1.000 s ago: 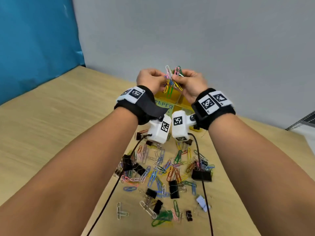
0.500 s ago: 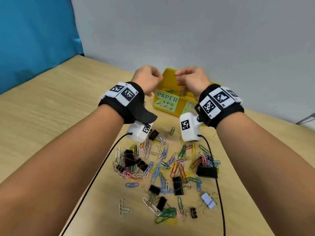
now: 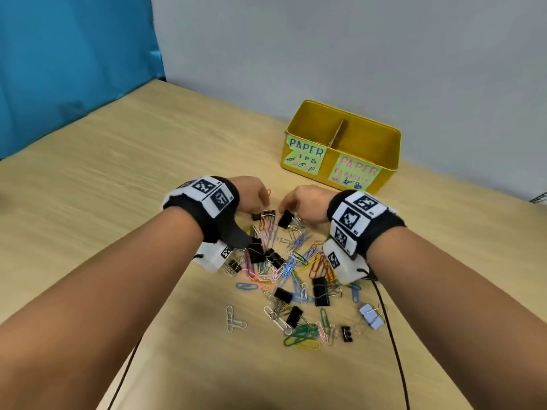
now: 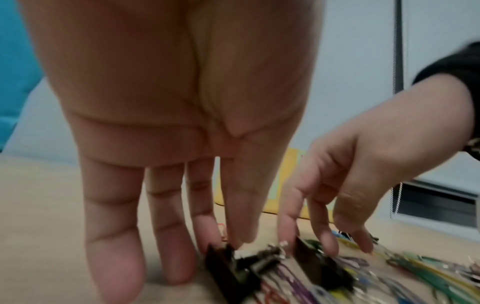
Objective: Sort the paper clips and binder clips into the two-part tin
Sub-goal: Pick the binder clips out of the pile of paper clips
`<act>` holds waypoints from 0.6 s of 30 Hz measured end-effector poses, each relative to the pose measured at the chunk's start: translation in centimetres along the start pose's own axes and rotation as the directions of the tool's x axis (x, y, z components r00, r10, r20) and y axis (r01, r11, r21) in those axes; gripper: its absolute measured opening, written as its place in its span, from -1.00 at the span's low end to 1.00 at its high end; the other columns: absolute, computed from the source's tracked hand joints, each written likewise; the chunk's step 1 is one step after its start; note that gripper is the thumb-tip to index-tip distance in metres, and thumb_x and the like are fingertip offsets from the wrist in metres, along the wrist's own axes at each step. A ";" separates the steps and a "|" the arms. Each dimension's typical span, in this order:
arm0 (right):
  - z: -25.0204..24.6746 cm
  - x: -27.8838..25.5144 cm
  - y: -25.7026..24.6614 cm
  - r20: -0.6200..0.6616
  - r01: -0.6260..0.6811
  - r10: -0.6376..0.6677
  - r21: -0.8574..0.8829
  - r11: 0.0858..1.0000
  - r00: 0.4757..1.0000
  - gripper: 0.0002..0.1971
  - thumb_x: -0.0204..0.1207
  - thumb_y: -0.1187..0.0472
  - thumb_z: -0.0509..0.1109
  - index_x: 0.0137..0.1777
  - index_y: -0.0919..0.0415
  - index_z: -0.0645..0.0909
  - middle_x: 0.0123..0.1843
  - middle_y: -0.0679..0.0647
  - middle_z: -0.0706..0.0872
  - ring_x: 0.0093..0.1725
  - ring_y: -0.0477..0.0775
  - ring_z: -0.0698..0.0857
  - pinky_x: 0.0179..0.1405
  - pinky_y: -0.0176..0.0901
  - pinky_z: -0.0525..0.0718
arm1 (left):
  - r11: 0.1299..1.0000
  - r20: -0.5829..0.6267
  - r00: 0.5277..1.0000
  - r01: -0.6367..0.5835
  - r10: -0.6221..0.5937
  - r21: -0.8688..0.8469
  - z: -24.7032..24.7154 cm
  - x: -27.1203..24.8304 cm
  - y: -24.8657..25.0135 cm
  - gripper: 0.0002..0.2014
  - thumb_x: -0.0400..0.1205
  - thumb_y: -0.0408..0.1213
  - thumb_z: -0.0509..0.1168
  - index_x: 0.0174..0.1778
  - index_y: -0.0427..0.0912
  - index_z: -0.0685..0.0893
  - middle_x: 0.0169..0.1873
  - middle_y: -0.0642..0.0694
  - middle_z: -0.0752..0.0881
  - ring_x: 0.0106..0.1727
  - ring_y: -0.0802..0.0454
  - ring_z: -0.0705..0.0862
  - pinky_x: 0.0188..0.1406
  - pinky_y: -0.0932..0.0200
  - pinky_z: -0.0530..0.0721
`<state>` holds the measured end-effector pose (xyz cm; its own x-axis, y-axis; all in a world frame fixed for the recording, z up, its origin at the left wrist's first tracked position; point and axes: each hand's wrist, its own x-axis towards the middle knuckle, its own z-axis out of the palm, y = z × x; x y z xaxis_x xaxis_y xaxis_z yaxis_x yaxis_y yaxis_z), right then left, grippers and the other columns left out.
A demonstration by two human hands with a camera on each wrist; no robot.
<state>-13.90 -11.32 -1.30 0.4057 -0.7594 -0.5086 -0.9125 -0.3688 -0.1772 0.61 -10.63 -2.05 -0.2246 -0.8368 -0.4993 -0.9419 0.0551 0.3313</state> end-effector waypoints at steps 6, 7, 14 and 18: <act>0.1 0.2 0.8 -0.004 -0.052 0.052 0.038 0.998 0.999 -0.52 0.53 0.47 0.14 0.33 0.02 0.59 0.31 0.11 0.61 0.12 0.09 0.64 -0.14 -0.23 0.58 | 0.999 0.041 0.999 0.022 -0.023 0.028 0.2 -0.8 0.0 -0.50 0.55 -0.32 0.39 0.44 -0.15 0.51 0.33 -0.18 0.59 0.15 -0.18 0.63 -0.24 0.25 0.53; 0.3 0.1 0.7 0.054 -0.053 0.049 0.060 0.997 0.997 -0.54 0.50 0.47 0.18 0.30 0.04 0.60 0.19 0.09 0.63 -0.07 0.03 0.64 -0.31 -0.27 0.56 | 0.997 0.063 0.998 0.020 -0.024 0.070 0.4 -0.9 0.3 -0.51 0.54 -0.27 0.42 0.41 -0.17 0.53 0.30 -0.19 0.62 0.05 -0.13 0.61 -0.37 0.25 0.51; 1.0 0.6 -0.2 0.014 -0.029 0.030 -0.035 0.999 0.999 -0.64 0.38 0.13 0.53 0.15 0.24 0.65 -0.09 0.05 0.60 -0.08 0.05 0.54 -0.41 -0.24 0.40 | 0.975 0.018 0.998 0.061 -0.067 0.214 -0.4 -1.1 1.0 -0.60 0.57 -0.25 0.38 0.30 -0.36 0.60 -0.26 -0.17 0.68 -0.48 0.06 0.49 -0.51 0.26 0.48; 0.9 1.3 -0.7 0.030 -0.050 0.051 -0.028 0.998 0.998 -0.75 0.46 0.16 0.47 0.07 0.29 0.70 -0.10 0.08 0.65 -0.07 0.05 0.57 -0.13 -0.19 0.53 | 0.973 -0.087 0.992 0.106 -0.089 0.205 -1.2 -1.1 -0.9 -0.64 0.61 -0.25 0.33 0.31 -0.28 0.60 0.26 -0.23 0.66 0.06 -0.13 0.68 -0.03 0.11 0.63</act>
<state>-12.80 -11.53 -2.57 0.3571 -0.7608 -0.5420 -0.9297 -0.3453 -0.1280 2.05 -10.45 -0.84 -0.1169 -0.8824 -0.4557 -0.9915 0.0770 0.1053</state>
